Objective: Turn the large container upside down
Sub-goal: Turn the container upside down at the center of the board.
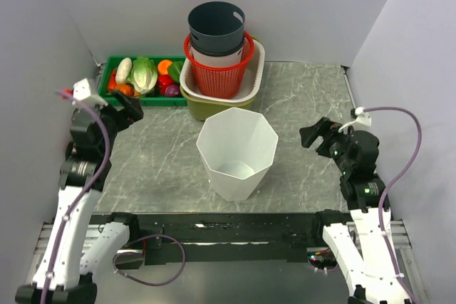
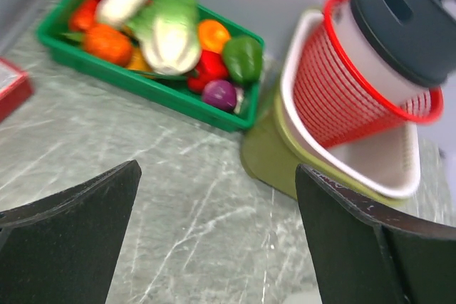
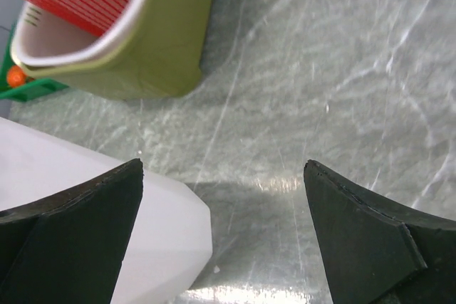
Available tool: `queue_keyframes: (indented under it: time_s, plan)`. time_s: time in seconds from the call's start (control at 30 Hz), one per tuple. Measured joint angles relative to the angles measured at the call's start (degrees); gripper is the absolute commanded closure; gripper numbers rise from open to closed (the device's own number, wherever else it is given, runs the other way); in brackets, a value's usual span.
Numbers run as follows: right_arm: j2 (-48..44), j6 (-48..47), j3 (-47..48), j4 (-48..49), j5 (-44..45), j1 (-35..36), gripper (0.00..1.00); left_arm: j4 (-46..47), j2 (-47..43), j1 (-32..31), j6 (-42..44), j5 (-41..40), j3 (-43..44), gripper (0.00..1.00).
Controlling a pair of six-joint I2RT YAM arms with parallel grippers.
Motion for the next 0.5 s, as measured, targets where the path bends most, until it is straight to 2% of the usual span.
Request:
queue_keyframes:
  time_s: [0.23,0.4,0.5]
  plan:
    - [6.2,-1.1,10.2,-5.8,0.7,0.0,0.01,0.8,9.2,0.0,2.2,7.4,4.1,0.04]
    - [12.2,-0.5,19.3,-16.0,-0.8,0.0,0.00,0.5,12.5,0.0,1.1,8.4,4.2,0.04]
    - [14.0,0.3,21.6,-18.7,-2.2,0.0,0.00,0.4,13.2,0.0,0.8,7.9,4.2,0.04]
